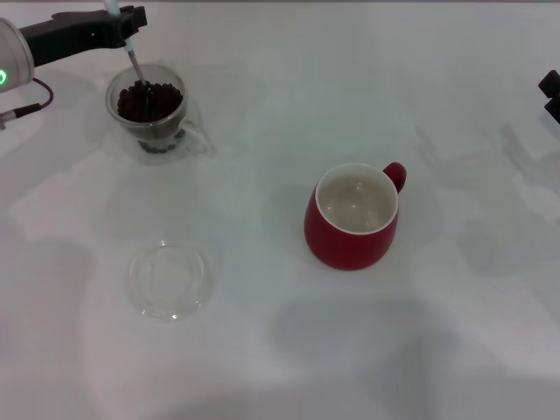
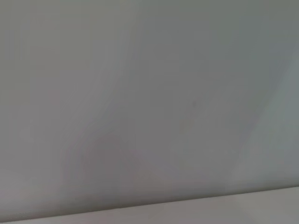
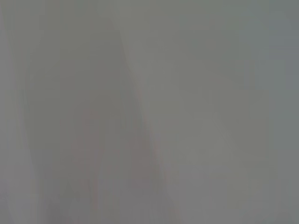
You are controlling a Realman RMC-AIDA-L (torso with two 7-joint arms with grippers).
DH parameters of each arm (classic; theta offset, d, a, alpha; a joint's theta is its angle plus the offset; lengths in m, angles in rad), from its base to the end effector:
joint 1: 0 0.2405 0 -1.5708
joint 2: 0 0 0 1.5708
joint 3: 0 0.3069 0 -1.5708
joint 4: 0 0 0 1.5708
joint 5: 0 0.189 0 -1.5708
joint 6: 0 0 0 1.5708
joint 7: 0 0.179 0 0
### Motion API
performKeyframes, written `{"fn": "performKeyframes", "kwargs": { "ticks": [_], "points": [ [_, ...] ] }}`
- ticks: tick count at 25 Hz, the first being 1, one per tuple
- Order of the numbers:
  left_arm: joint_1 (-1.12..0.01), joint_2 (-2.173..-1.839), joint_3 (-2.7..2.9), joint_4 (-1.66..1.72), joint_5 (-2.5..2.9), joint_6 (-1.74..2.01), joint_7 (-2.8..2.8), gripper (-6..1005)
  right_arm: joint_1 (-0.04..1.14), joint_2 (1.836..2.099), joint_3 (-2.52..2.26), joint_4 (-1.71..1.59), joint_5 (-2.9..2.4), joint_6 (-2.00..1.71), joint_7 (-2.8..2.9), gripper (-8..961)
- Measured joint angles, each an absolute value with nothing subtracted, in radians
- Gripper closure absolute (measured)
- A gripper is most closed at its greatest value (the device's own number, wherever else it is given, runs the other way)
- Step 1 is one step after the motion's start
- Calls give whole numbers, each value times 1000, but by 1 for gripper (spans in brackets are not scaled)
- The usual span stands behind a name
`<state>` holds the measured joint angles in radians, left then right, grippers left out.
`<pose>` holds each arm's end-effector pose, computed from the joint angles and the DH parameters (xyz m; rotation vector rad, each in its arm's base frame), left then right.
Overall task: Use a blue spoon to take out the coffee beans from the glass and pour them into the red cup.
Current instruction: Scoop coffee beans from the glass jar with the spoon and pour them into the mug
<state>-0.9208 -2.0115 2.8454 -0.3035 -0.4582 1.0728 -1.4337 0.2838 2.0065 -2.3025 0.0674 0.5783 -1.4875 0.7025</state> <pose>-0.2615 0.4793 -0.0472 -2.2553 -1.0155 -0.6326 0.3992 0.2892 0.0047 -1.6910 0.7814 0.9296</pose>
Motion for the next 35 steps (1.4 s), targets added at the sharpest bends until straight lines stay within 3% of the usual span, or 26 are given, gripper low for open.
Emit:
{"fn": "performKeyframes", "kwargs": {
  "ticks": [23,35],
  "points": [
    [-824,-2003,2844,-281,-585,1115,-1680,872,294,2005,-2301,67,581,-1475,702,199],
    [-716,-1990,2844,-281,-704,1256,-1778,873,299,2003,-2301,65,581,-1487,708,199]
  ]
}}
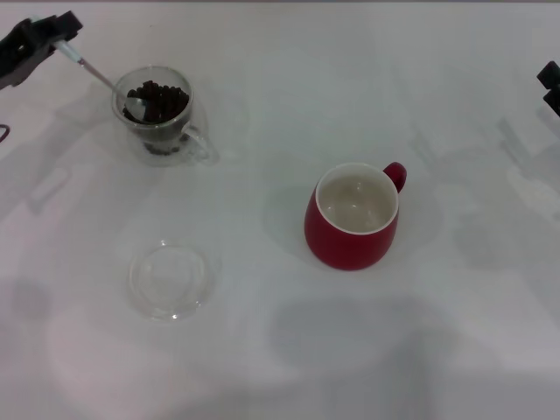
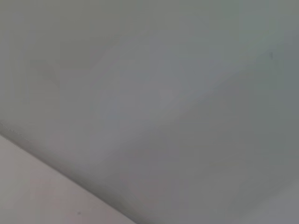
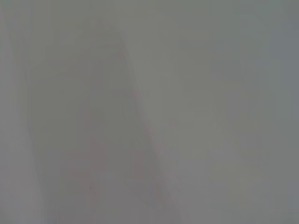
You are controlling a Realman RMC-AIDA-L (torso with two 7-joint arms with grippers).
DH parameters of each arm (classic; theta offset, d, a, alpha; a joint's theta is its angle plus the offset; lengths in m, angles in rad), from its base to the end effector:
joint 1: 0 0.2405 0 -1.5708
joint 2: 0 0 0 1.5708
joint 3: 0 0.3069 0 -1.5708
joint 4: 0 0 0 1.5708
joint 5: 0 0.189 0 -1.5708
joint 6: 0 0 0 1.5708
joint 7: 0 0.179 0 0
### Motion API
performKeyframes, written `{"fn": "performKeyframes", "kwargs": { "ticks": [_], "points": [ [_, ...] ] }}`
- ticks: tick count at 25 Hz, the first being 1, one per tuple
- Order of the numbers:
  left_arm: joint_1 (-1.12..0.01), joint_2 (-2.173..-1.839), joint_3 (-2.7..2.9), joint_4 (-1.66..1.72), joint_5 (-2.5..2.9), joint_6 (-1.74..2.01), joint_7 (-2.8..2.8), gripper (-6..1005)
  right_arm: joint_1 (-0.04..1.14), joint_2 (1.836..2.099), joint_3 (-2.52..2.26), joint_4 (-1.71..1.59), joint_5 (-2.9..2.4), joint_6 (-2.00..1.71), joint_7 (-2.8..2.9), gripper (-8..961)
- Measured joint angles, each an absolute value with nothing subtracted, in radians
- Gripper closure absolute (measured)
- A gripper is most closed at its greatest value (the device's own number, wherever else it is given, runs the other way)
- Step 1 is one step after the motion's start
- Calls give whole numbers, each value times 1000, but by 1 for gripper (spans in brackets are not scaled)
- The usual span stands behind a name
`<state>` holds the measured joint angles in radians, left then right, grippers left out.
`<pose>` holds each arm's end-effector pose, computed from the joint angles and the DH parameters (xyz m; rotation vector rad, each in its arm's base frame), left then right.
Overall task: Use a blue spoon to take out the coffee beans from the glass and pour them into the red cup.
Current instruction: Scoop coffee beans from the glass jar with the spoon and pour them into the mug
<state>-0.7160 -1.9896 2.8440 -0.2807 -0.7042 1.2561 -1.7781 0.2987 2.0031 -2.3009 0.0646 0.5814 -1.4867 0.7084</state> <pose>-0.3113 0.4326 -0.0146 -1.8724 -1.5593 -1.1032 0.3954 0.2958 0.0068 -1.6927 0.7725 0.9444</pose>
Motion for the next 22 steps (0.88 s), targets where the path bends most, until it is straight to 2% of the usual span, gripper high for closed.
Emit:
{"fn": "performKeyframes", "kwargs": {
  "ticks": [22],
  "points": [
    [-647,-1990,2844,-279,-826,1373,-1783,872,290,2003,-2303,64,575,-1496,710,199]
  ]
}}
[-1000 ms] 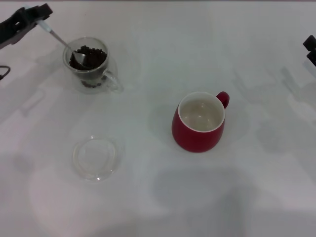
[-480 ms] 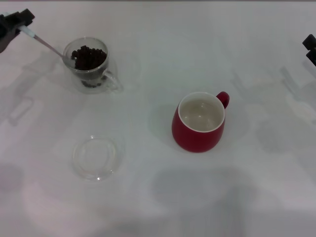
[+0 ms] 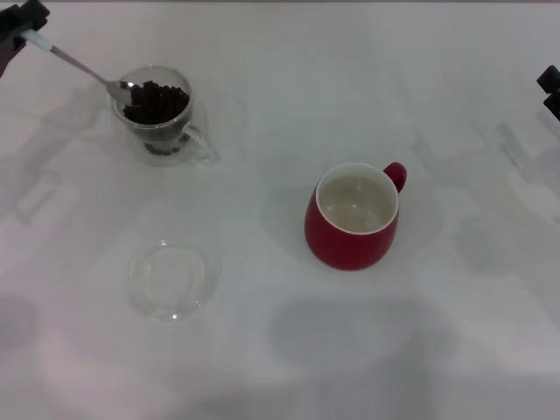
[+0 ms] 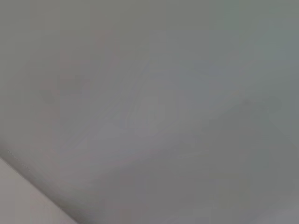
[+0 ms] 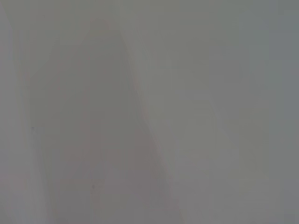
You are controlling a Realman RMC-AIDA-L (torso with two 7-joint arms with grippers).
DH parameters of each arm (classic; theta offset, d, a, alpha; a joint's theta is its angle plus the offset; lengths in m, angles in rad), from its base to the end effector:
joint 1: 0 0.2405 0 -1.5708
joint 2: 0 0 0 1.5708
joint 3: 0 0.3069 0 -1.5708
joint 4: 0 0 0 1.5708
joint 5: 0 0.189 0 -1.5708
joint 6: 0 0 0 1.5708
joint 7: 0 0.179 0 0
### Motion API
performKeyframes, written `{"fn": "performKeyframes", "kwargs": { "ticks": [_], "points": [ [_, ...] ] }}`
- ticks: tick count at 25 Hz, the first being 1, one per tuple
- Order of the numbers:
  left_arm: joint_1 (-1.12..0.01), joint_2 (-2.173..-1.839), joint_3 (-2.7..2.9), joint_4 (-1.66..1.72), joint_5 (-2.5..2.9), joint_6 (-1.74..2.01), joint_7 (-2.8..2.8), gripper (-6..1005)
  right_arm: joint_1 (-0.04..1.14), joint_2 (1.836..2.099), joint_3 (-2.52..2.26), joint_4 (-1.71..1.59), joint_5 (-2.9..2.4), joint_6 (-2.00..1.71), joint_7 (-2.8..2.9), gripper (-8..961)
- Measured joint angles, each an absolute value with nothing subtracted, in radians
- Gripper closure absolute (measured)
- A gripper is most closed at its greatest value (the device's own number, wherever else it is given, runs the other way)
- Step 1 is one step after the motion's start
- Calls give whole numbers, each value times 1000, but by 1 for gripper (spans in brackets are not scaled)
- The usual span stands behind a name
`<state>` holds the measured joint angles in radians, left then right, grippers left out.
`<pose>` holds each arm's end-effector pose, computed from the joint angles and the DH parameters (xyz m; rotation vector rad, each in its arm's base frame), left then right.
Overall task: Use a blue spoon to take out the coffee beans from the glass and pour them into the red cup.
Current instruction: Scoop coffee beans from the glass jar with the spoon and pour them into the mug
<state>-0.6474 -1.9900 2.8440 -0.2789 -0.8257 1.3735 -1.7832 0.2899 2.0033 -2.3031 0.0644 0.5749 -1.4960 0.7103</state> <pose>-0.3166 0.4134 0.0031 -1.7933 -1.5564 -1.2947 0.3959 0.2917 0.0059 -1.6979 0.7750 0.9474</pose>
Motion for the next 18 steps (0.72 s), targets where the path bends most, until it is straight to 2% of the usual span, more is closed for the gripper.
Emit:
{"fn": "performKeyframes", "kwargs": {
  "ticks": [8,18],
  "points": [
    [-677,-1978,2844,-203,-805,1395,-1788,872,294,2005,-2308,64,575,-1497,705,199],
    [-765,-1992,2844,-146,-658,1449,-1789,873,289,2005,-2310,63,575,-1499,703,199]
  ]
}}
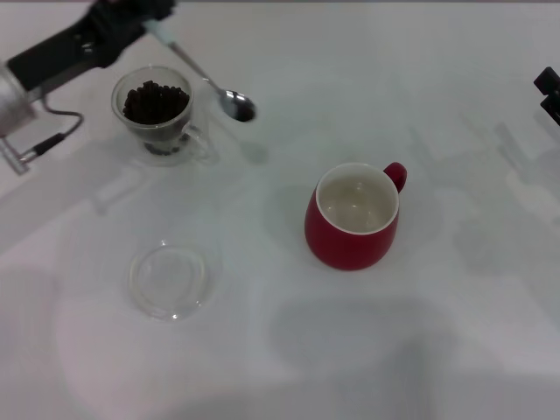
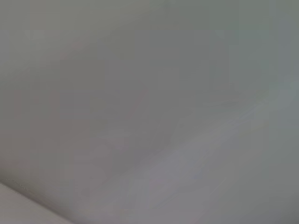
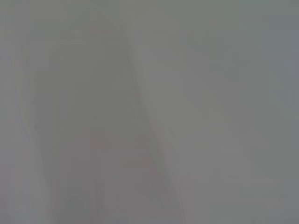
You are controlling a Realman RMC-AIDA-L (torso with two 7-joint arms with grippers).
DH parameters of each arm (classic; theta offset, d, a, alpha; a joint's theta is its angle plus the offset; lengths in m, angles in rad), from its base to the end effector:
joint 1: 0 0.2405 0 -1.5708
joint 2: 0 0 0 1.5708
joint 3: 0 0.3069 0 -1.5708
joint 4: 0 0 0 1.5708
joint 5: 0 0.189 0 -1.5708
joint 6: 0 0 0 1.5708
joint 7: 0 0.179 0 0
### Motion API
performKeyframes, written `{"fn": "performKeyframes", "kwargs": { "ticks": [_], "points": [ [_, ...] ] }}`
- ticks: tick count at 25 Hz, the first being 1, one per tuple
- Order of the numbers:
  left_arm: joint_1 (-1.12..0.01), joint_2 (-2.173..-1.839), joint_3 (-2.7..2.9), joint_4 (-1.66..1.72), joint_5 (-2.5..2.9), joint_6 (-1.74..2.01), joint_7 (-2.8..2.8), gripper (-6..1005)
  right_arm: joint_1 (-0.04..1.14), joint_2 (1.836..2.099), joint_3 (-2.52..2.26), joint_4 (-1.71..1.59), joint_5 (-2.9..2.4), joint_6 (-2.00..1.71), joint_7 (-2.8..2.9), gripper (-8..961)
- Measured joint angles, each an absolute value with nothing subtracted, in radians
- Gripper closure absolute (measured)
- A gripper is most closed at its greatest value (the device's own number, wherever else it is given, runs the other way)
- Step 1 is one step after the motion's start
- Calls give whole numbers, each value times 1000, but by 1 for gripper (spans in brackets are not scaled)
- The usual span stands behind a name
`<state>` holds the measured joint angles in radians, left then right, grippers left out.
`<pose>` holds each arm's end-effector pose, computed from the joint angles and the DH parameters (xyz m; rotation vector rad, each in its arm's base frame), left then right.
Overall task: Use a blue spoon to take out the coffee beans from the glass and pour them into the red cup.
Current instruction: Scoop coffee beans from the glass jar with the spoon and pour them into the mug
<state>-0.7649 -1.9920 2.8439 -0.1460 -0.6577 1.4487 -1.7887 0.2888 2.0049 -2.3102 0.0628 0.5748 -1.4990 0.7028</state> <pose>-0.2377 0.4162 -0.0442 -2.1618 -1.5957 -1.3348 0.3946 0.2910 0.0041 -1.7070 0.7680 0.9463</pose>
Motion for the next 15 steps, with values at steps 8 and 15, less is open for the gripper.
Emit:
{"fn": "performKeyframes", "kwargs": {
  "ticks": [8,15],
  "points": [
    [-844,-1999,2844,-144,-555,1451,-1787,873,285,2006,-2312,61,572,-1499,702,199],
    [-950,-2014,2844,-145,-441,1435,-1790,873,282,2006,-2312,61,571,-1499,702,199]
  ]
}}
